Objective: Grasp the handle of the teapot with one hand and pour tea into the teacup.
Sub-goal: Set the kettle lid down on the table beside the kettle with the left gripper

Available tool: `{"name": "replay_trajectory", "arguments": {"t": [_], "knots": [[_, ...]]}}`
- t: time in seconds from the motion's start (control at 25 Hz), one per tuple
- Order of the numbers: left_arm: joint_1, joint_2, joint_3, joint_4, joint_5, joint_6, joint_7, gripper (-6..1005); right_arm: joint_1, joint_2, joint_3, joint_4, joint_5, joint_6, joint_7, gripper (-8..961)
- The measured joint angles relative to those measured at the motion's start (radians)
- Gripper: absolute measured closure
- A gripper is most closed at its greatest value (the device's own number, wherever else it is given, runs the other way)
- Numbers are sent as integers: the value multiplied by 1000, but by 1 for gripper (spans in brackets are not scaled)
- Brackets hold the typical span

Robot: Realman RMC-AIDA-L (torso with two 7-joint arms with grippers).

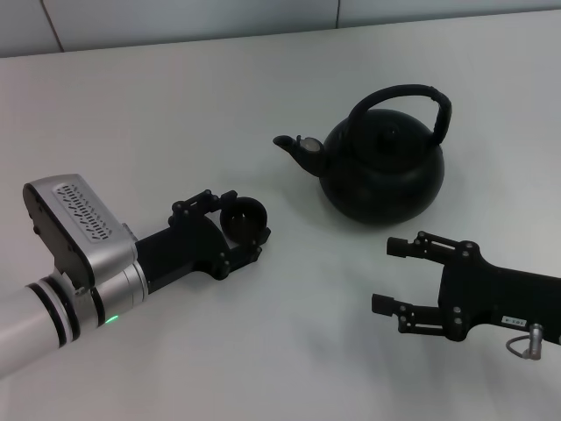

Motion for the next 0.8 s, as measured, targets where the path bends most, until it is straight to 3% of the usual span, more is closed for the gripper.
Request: {"name": "replay_trajectory", "arguments": {"t": [0.8], "knots": [[0,0,0,-10,-2,0,-7,200,-4,0,0,0,0,-11,0,143]]}}
